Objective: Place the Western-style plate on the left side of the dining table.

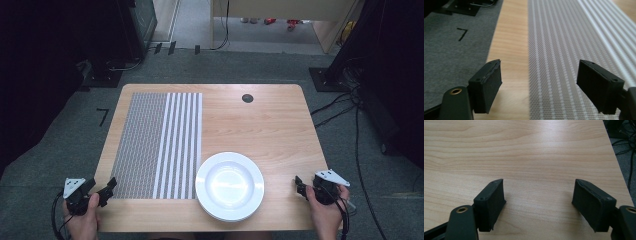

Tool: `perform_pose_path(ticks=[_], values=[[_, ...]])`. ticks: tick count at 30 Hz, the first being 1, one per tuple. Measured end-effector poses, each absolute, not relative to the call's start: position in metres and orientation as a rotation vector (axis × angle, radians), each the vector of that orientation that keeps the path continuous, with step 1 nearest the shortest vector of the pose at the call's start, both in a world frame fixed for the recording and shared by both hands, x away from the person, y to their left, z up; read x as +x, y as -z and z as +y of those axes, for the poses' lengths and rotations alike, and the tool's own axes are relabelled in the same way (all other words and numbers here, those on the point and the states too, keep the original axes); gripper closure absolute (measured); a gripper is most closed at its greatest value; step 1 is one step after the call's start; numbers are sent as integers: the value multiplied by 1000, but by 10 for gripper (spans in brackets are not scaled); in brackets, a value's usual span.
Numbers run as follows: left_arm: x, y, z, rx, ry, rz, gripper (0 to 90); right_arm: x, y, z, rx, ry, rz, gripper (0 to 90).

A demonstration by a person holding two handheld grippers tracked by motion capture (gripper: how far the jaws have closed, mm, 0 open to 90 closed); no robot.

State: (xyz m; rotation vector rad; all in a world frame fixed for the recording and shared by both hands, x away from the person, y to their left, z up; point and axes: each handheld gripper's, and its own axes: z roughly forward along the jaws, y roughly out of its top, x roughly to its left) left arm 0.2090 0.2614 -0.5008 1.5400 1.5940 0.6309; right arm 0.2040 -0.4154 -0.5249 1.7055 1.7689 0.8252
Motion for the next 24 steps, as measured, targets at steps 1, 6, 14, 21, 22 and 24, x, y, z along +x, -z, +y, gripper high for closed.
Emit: perform_pose_path(ticks=[1,6,14,21,22,24], values=[[209,498,258,1531,-630,1581,191,204,525,-415,1705,-825,1771,251],[216,481,236,1527,-618,1518,191,205,525,-415,1709,-820,1769,235],[229,468,201,1544,-589,1446,190,206,525,-415,1712,-821,1769,230],[245,458,165,1562,-558,1380,191,207,525,-416,1711,-819,1775,212],[246,457,162,1562,-553,1374,191,207,525,-416,1711,-819,1774,211],[246,456,159,1564,-548,1364,191,207,525,-416,1712,-819,1774,208]])
